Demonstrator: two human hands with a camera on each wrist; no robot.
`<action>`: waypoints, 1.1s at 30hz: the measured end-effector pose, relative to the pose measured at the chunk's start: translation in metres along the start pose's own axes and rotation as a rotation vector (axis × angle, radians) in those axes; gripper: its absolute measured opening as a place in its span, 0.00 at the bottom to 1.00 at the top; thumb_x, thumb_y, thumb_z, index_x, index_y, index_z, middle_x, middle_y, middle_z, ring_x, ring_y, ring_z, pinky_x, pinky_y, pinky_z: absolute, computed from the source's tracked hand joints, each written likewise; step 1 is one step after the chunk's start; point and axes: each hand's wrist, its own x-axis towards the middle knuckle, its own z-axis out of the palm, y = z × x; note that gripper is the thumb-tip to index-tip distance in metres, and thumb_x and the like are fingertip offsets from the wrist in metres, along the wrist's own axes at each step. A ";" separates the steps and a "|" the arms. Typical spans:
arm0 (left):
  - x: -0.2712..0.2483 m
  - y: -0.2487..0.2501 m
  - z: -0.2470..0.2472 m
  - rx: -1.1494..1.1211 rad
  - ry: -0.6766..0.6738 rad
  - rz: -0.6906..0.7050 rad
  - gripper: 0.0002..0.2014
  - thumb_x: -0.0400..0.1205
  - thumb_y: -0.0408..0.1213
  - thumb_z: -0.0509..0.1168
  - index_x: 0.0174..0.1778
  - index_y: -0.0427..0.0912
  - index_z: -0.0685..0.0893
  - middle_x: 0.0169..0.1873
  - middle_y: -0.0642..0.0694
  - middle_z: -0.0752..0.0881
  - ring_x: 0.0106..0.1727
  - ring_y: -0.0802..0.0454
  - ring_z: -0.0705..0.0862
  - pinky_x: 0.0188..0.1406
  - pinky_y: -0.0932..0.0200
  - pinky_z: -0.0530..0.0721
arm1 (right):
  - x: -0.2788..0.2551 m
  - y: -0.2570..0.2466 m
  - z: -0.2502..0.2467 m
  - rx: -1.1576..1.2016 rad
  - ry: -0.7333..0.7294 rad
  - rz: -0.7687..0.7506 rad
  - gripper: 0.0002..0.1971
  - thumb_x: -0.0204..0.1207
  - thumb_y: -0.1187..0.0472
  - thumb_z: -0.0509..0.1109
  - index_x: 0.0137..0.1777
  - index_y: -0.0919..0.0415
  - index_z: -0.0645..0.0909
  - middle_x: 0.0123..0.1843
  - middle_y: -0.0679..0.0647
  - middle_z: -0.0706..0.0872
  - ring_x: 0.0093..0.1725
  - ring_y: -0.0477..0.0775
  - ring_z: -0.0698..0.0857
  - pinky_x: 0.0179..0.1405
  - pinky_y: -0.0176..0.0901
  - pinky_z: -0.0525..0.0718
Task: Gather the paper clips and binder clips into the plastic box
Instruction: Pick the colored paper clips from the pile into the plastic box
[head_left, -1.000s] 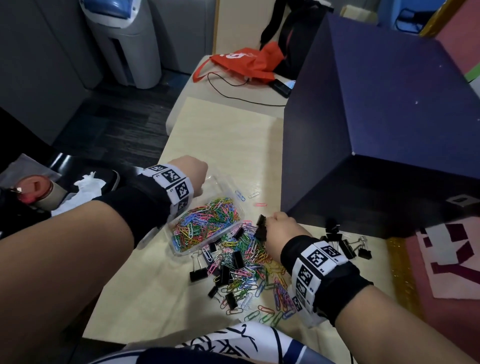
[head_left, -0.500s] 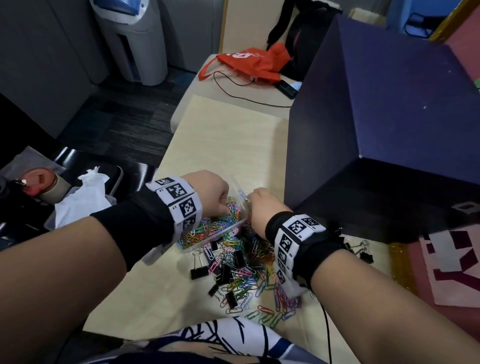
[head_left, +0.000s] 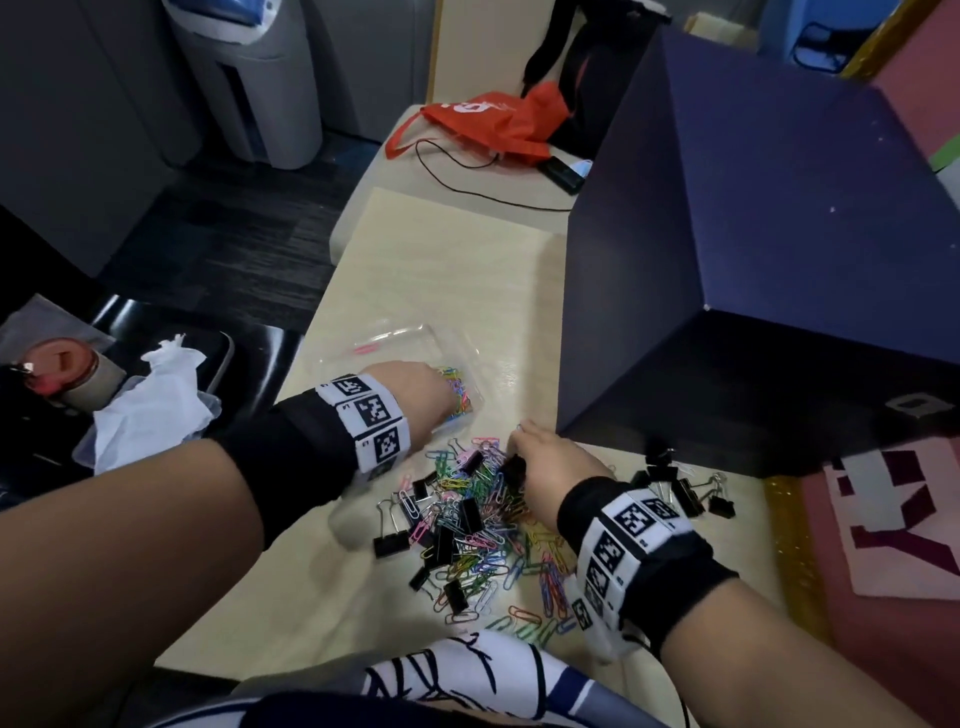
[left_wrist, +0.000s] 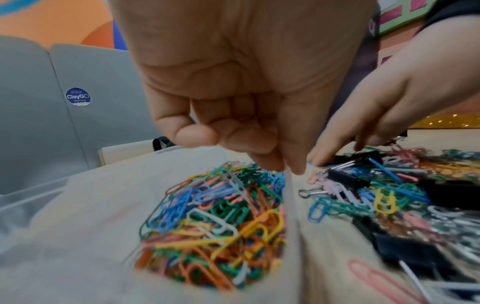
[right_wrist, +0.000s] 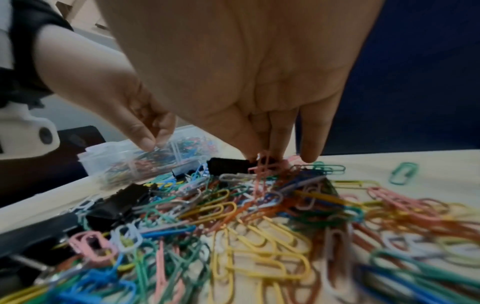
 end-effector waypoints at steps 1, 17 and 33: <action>0.002 -0.001 -0.001 -0.006 0.011 0.000 0.04 0.78 0.34 0.63 0.39 0.46 0.80 0.35 0.49 0.84 0.38 0.47 0.83 0.32 0.55 0.81 | -0.005 0.003 0.002 -0.012 0.002 0.011 0.30 0.71 0.74 0.55 0.74 0.59 0.69 0.83 0.54 0.60 0.78 0.57 0.66 0.76 0.48 0.67; 0.003 0.077 0.012 0.008 0.091 0.257 0.22 0.79 0.35 0.64 0.70 0.49 0.73 0.60 0.44 0.77 0.60 0.41 0.78 0.54 0.44 0.83 | -0.043 0.047 0.018 0.028 0.173 0.355 0.23 0.77 0.66 0.60 0.72 0.54 0.74 0.69 0.55 0.71 0.70 0.60 0.71 0.68 0.54 0.76; 0.004 0.091 0.015 0.035 0.030 0.129 0.18 0.78 0.33 0.68 0.64 0.39 0.75 0.57 0.38 0.73 0.58 0.37 0.78 0.43 0.48 0.78 | -0.050 0.046 0.037 -0.020 0.220 0.205 0.25 0.76 0.67 0.62 0.70 0.44 0.71 0.65 0.52 0.75 0.68 0.57 0.72 0.66 0.52 0.72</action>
